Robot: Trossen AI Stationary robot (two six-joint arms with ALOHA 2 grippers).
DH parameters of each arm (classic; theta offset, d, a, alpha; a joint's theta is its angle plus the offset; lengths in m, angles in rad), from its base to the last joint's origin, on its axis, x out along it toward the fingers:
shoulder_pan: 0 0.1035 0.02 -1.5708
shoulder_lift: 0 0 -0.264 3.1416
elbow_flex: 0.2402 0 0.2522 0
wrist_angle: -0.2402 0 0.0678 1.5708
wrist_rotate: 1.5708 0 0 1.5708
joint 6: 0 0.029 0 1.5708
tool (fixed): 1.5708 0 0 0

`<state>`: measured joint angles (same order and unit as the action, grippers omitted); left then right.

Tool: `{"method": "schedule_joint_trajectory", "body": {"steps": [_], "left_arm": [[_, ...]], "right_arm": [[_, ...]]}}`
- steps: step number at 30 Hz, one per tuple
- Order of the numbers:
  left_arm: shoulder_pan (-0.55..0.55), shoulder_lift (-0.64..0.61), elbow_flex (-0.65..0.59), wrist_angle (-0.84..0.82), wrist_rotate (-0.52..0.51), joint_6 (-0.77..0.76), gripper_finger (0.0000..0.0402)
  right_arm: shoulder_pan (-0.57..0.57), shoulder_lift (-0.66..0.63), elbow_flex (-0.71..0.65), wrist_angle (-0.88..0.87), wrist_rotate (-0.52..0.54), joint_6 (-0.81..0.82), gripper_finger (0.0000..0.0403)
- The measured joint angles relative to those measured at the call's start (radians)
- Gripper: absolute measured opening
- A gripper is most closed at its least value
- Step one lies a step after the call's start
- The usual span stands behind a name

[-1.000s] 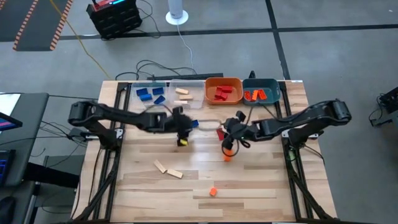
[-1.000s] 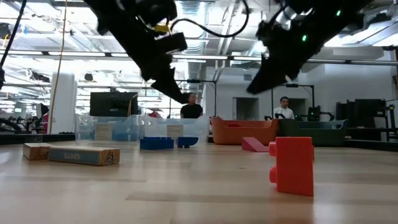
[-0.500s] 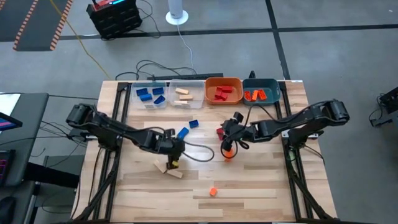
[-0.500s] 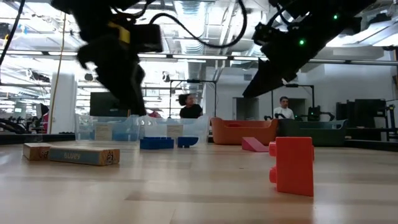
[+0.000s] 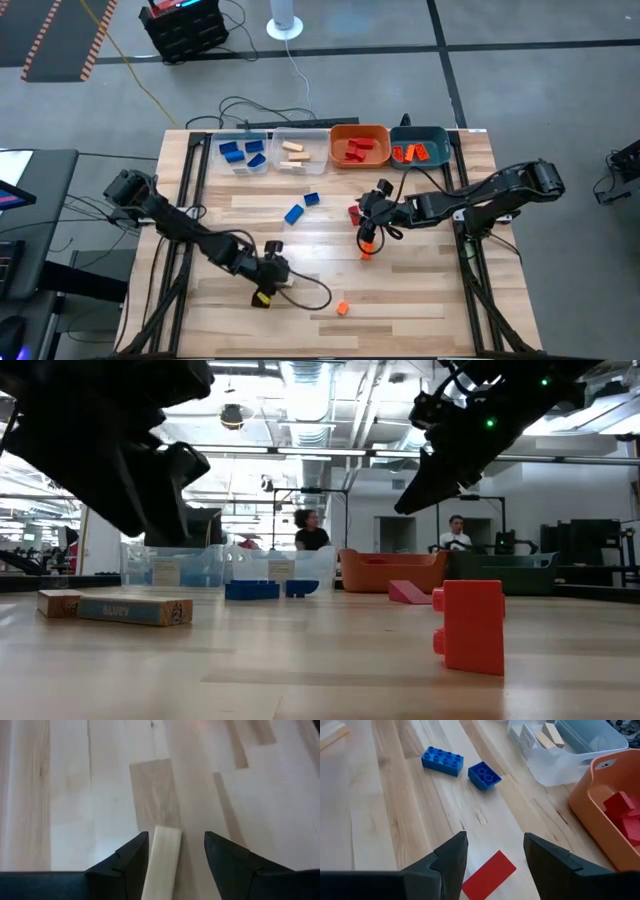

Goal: Sort blocks
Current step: Put the brown block into the right transparent bin

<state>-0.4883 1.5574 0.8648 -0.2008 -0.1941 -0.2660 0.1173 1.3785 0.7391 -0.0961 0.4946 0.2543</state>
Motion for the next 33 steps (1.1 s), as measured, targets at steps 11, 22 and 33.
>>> {"method": "schedule_joint_trajectory", "body": {"steps": [11,22,33], "left_arm": [[-0.037,0.001,-0.205,0.35,-0.125,0.06,0.0187],[-0.049,0.001,-0.368,0.609,-0.125,0.099,0.0187],[-0.039,0.098,-0.372,0.638,-0.101,0.1,0.0187]], "right_arm": [[0.008,0.0,0.0,0.005,0.0,0.0,0.0226],[0.014,0.0,0.0,0.006,0.0,0.0,0.0226],[0.014,0.0,0.0,0.006,0.0,0.0,0.0226]]}}
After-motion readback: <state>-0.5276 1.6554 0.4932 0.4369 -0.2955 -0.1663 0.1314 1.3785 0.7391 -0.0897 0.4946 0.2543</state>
